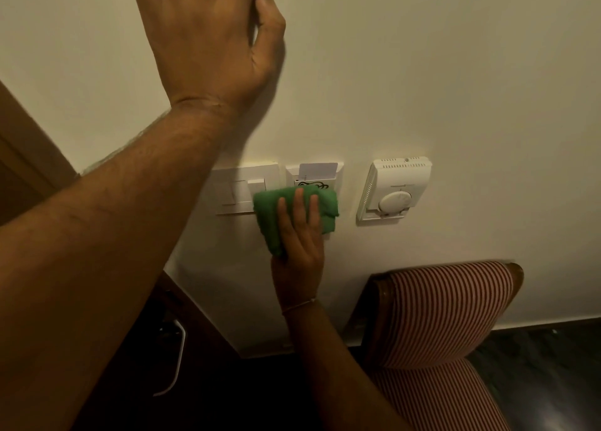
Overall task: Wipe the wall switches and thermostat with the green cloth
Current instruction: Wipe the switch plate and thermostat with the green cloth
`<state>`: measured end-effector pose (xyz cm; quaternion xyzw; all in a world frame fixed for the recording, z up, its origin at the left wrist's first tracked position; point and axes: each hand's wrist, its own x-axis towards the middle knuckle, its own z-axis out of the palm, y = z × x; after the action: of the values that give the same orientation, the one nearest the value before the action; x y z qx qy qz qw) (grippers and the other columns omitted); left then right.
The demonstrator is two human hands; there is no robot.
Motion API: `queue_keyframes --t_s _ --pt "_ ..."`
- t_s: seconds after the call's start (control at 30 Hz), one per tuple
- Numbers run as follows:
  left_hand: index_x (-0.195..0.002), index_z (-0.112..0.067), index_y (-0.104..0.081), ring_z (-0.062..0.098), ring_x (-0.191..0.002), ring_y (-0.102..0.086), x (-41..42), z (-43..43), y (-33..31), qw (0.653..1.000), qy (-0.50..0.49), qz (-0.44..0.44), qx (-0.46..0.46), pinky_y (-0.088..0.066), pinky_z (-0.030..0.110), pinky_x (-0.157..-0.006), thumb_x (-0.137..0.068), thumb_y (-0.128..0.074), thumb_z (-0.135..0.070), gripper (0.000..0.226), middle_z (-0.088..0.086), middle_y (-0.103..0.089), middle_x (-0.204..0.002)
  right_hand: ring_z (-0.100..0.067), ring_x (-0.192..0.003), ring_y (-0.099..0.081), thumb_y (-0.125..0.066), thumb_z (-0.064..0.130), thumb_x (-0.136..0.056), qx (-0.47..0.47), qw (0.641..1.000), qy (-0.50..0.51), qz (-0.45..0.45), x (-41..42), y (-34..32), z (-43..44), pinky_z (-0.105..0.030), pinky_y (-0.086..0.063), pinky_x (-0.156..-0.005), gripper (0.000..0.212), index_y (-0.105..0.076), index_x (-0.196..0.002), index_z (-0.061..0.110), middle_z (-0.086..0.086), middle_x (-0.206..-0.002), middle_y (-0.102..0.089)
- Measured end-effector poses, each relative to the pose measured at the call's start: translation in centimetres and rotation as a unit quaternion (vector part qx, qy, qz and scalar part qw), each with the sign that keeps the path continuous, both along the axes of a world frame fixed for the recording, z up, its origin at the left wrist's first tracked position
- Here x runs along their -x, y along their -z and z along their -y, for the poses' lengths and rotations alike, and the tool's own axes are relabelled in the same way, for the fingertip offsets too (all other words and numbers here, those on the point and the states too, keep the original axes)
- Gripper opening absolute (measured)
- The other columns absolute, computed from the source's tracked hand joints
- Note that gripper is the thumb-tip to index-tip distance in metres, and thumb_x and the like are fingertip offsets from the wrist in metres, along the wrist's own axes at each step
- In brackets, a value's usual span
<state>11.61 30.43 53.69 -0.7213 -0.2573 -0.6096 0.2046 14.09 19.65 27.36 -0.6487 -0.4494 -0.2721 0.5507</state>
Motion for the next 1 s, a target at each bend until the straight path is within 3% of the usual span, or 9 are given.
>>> queue_keyframes --t_s 0.1,0.2,0.33,0.43,0.53,0.67,0.87,1.0 --pt "-0.126 -0.003 -0.071 0.048 -0.125 -0.062 0.0 0.2 -0.2 1.000 -0.010 -0.001 -0.008 -0.041 0.065 -0.112 -0.107 -0.056 -0.027 0.035 0.024 -0.068 -0.131 -0.024 -0.167 -0.021 -0.070 0.000 -0.101 0.002 0.999 0.053 -0.006 -2.4 0.2 1.3 -0.048 -0.026 -0.135 0.061 -0.046 -0.156 0.011 -0.010 -0.169 -0.035" --pt "-0.121 -0.002 -0.073 0.046 -0.120 -0.066 -0.1 0.1 -0.3 1.000 0.005 -0.003 -0.024 -0.045 0.066 -0.108 -0.105 -0.057 -0.026 0.033 0.024 -0.071 -0.126 -0.030 -0.165 -0.024 -0.071 0.001 -0.102 -0.011 0.994 0.103 -0.043 -3.5 0.4 1.6 -0.050 -0.024 -0.135 0.070 -0.037 -0.161 0.016 -0.015 -0.167 -0.039" --pt "-0.116 -0.004 -0.075 0.045 -0.114 -0.069 -0.2 -0.1 -0.4 0.998 -0.007 0.006 -0.065 -0.048 0.066 -0.105 -0.102 -0.061 -0.025 0.029 0.022 -0.073 -0.119 -0.026 -0.167 -0.020 -0.053 0.014 -0.114 -0.003 1.000 0.015 0.002 -0.1 0.0 -0.3 -0.045 -0.022 -0.137 0.049 -0.036 -0.160 0.017 -0.006 -0.170 -0.032" --pt "-0.119 -0.003 -0.074 0.046 -0.117 -0.068 -0.2 0.0 -0.3 0.999 -0.004 0.006 -0.054 -0.046 0.067 -0.106 -0.103 -0.061 -0.024 0.029 0.023 -0.072 -0.122 -0.021 -0.166 -0.021 -0.056 0.021 -0.113 0.026 0.997 -0.028 0.063 0.2 0.1 -0.6 -0.045 -0.023 -0.136 0.047 -0.042 -0.157 0.014 -0.006 -0.166 -0.037" --pt "-0.121 -0.004 -0.073 0.047 -0.119 -0.066 -0.1 0.2 -0.4 0.999 -0.011 -0.004 -0.049 -0.046 0.069 -0.107 -0.104 -0.060 -0.024 0.030 0.024 -0.071 -0.124 -0.024 -0.166 -0.024 -0.059 0.012 -0.111 0.008 0.999 0.026 0.037 -2.1 0.0 0.6 -0.047 -0.026 -0.136 0.056 -0.036 -0.162 0.018 -0.001 -0.175 -0.026" --pt "-0.121 -0.003 -0.074 0.047 -0.118 -0.067 0.0 0.2 -0.5 1.000 0.001 -0.013 -0.026 -0.046 0.068 -0.108 -0.104 -0.058 -0.025 0.031 0.024 -0.072 -0.123 -0.031 -0.165 -0.027 -0.064 -0.004 -0.105 -0.051 0.992 0.092 -0.068 -3.0 -0.4 1.0 -0.051 -0.031 -0.133 0.073 -0.031 -0.165 0.022 0.001 -0.175 -0.026" --pt "-0.132 -0.007 -0.069 0.041 -0.132 -0.058 0.2 0.7 -0.5 0.999 -0.023 -0.023 0.020 -0.036 0.058 -0.118 -0.110 -0.048 -0.031 0.039 0.021 -0.065 -0.137 -0.025 -0.167 -0.020 -0.062 0.010 -0.109 -0.013 1.000 -0.012 -0.001 0.8 -0.8 -1.1 -0.046 -0.022 -0.137 0.059 -0.035 -0.161 0.017 0.000 -0.175 -0.026" --pt "-0.134 -0.008 -0.067 0.041 -0.135 -0.056 0.3 0.6 -0.5 0.998 -0.043 -0.030 0.018 -0.033 0.059 -0.120 -0.110 -0.046 -0.033 0.041 0.020 -0.064 -0.140 -0.026 -0.165 -0.026 -0.059 0.006 -0.110 -0.011 0.999 0.030 -0.012 -1.7 -0.6 0.7 -0.048 -0.029 -0.134 0.049 -0.046 -0.157 0.010 -0.006 -0.171 -0.034"
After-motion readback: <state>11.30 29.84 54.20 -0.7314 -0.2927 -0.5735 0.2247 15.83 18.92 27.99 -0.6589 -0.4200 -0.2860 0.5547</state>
